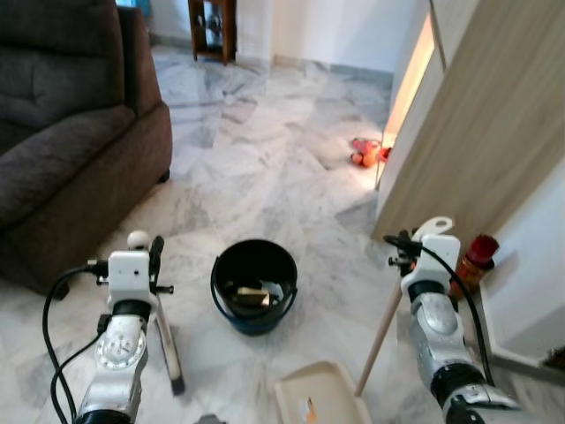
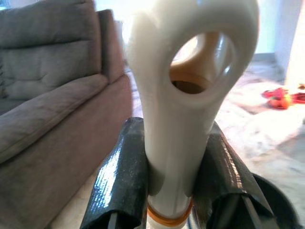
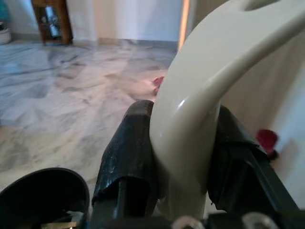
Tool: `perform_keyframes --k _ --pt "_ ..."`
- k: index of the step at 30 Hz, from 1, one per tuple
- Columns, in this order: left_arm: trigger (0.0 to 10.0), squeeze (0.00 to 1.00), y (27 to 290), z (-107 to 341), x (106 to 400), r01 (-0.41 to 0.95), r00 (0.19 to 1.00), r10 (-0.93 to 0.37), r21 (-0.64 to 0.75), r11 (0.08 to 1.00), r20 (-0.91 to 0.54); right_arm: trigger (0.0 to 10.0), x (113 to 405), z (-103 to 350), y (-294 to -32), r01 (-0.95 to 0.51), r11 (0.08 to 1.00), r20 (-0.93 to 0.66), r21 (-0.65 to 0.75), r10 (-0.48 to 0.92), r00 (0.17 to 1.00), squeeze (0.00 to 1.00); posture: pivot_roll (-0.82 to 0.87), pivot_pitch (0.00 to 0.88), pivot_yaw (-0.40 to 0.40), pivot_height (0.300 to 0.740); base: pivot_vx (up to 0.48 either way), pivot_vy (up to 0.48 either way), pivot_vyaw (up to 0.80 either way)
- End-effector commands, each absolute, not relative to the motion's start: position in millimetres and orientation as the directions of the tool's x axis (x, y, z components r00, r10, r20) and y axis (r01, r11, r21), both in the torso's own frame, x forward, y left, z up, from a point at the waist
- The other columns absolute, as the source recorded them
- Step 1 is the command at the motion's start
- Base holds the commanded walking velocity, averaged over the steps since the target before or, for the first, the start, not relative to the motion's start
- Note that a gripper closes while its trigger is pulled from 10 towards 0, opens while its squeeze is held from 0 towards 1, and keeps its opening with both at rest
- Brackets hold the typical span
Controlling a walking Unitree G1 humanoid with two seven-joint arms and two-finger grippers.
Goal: Sweep floor
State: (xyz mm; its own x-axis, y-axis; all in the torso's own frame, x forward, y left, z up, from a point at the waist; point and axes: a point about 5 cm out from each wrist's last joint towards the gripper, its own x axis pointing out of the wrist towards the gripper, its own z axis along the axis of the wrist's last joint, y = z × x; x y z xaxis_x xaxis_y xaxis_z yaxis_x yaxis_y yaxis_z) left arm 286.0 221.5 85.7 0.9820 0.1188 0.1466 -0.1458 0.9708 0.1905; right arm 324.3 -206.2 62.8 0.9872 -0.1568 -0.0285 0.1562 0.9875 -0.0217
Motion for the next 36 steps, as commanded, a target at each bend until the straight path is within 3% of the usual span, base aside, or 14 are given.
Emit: perform_keyframes --k 1,7,24,36 --pt "10.0 0.0 219.3 97.3 291.3 -0.143 0.974 0.102 0.199 0.969 0.203 10.0 327.5 69.2 -208.7 0.163 0.986 -0.002 -0.024 -0.163 0.987 0.0 0.1 0.0 -0.078 0.74 -0.266 0.0 0.0" --pt "10.0 0.0 219.7 97.2 290.7 -0.147 0.973 0.106 0.199 0.969 0.203 10.0 325.9 67.4 -209.6 0.167 0.986 -0.006 -0.025 -0.167 0.986 0.0 0.1 0.0 -0.078 0.74 -0.269 0.0 0.0" --pt "10.0 0.0 218.3 97.3 292.2 -0.144 0.974 0.105 0.193 0.971 0.199 10.0 325.1 64.7 -214.8 0.198 0.98 -0.034 -0.01 -0.198 0.98 0.0 0.1 0.0 -0.078 0.74 0.0 0.0 0.0" --pt "10.0 0.0 217.5 97.3 292.6 -0.137 0.976 0.099 0.19 0.972 0.195 10.0 324.5 62.0 -216.0 0.208 0.978 -0.057 -0.016 -0.208 0.976 0.0 0.11 0.0 -0.08 0.74 0.0 0.0 -0.8"
